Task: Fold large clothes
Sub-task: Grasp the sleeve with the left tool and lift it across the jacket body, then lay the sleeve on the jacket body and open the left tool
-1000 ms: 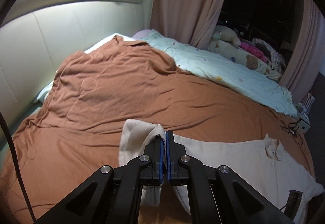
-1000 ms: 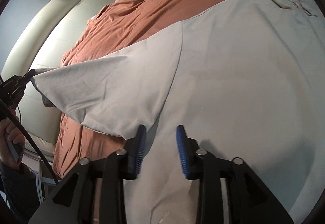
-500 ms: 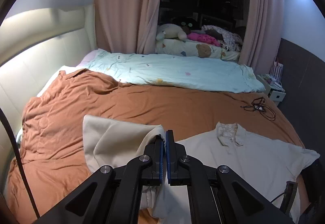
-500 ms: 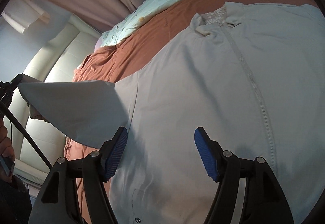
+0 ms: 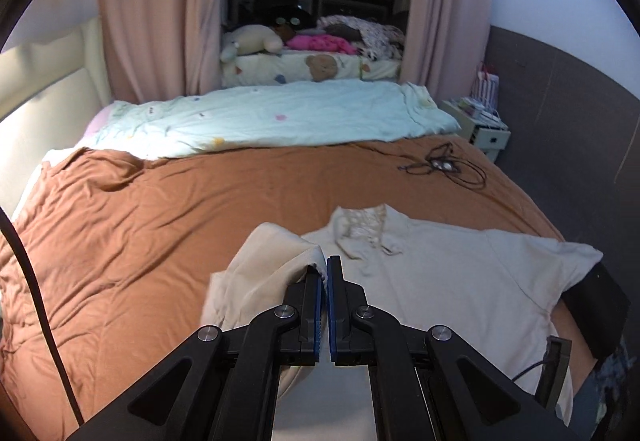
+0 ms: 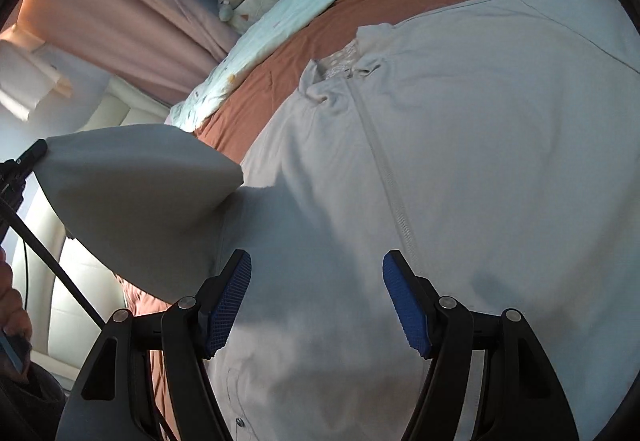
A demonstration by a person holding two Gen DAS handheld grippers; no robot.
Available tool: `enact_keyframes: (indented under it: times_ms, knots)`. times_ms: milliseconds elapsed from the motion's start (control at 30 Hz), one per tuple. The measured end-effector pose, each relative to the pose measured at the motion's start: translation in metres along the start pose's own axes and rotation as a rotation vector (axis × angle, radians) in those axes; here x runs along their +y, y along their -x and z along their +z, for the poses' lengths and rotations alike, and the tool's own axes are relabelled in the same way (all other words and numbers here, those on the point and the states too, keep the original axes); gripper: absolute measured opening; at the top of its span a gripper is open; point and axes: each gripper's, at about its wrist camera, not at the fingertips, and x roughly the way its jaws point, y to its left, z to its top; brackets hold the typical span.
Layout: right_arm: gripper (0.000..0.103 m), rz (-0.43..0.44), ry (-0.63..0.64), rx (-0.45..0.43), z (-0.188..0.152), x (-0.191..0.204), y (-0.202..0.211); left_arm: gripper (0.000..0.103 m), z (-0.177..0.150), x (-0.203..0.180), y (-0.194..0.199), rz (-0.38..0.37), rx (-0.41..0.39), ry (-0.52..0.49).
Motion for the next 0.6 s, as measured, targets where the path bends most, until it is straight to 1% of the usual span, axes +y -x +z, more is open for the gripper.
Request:
enact_keyframes:
  times_ms: [67,167,233,267,300,333,367,400,467,533,600]
  knots:
    - [0.067,0.002,-0.009,-0.004,0.002,-0.005,0.002,0.002,-0.001,-0.013,-0.015,-0.018,0.027,-0.016]
    - [0.067,0.015,-0.039,0.009,0.009,-0.016,-0.002,0.003,-0.007,-0.033,-0.041,-0.087,0.103,-0.052]
    - [0.067,0.020,-0.064,0.011,0.013,-0.025,0.001,0.013,-0.017,-0.044,-0.060,-0.131,0.181,-0.078]
    - [0.067,0.021,-0.074,0.009,0.016,-0.029,0.001,0.032,-0.022,-0.048,-0.067,-0.157,0.214,-0.083]
    - [0.067,0.021,-0.082,0.001,0.018,-0.032,0.003,0.059,-0.028,-0.051,-0.072,-0.180,0.244,-0.086]
    - [0.071,0.020,-0.087,-0.005,0.020,-0.035,0.006,0.070,-0.033,-0.052,-0.075,-0.192,0.264,-0.088]
    - [0.074,0.018,-0.093,-0.014,0.021,-0.038,0.008,0.087,-0.038,-0.054,-0.075,-0.190,0.269,-0.090]
    - [0.074,0.015,-0.100,-0.022,0.022,-0.041,0.010,0.091,-0.042,-0.053,-0.073,-0.186,0.270,-0.094]
    - [0.075,0.009,-0.109,-0.028,0.021,-0.044,0.012,0.091,-0.048,-0.049,-0.066,-0.179,0.275,-0.092]
    - [0.075,0.013,-0.111,-0.024,0.019,-0.044,0.012,0.091,-0.053,-0.036,-0.055,-0.173,0.276,-0.064]
    - [0.075,0.018,-0.095,-0.018,0.018,-0.039,0.009,0.091,-0.060,-0.021,-0.046,-0.133,0.274,-0.049]
